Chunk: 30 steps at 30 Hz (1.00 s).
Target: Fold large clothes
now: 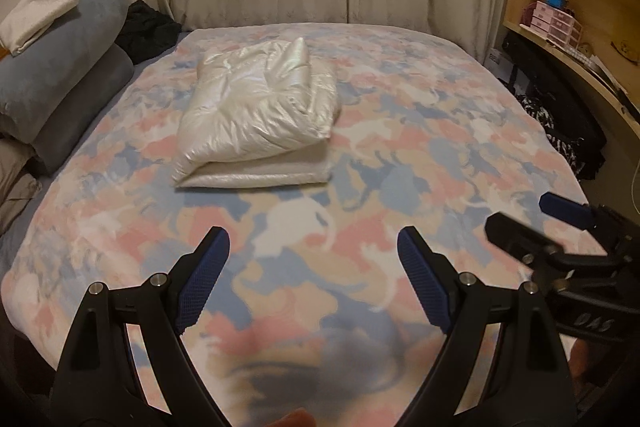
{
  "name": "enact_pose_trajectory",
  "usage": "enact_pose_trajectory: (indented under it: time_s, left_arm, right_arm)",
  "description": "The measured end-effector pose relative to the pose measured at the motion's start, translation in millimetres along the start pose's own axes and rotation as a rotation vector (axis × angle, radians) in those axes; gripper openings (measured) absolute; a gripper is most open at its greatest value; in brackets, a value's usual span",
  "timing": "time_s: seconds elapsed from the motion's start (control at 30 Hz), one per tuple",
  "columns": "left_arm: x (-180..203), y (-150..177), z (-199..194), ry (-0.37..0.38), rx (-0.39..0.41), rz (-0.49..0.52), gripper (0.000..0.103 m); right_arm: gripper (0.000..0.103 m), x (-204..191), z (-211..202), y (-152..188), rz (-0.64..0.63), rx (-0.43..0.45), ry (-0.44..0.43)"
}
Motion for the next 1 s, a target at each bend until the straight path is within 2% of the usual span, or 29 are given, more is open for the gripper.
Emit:
enact_pose_trajectory:
  time_s: [0.13, 0.5, 0.7, 1.0]
  left_arm:
    - [14.7, 15.6, -13.6, -0.006, 0.007, -0.007, 0.085]
    - [41.3, 51.5, -45.9, -0.042, -0.008, 0.009, 0.085]
    - [45.4, 55.0, -64.7, -0.053, 0.033, 0.014, 0.085]
    - [44.6, 59.6, -73.6, -0.039, 0.018, -0.004, 0.085]
  right_arm:
    - [0.092, 14.8, -18.2, 24.0, -0.002, -0.003, 0.054]
    - [0.092, 43.2, -74.7, 77.5, 0.037, 0.026, 0.108]
    - [0.092, 46.3, -102.2, 90.1, 0.034, 0.048, 0.102]
    - [0.092, 40.8, -127.5, 89.8, 0.004, 0.081, 0.125]
Point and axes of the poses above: each gripper's, at about its wrist camera, not at the fingertips, and z roughly the way its jaws point, x to its right, y to its underside, the point moved 9 cm from there along z, roughly the way its jaws point, and after that the axes turned 4 degrees about -z, right-handed, at the moved point
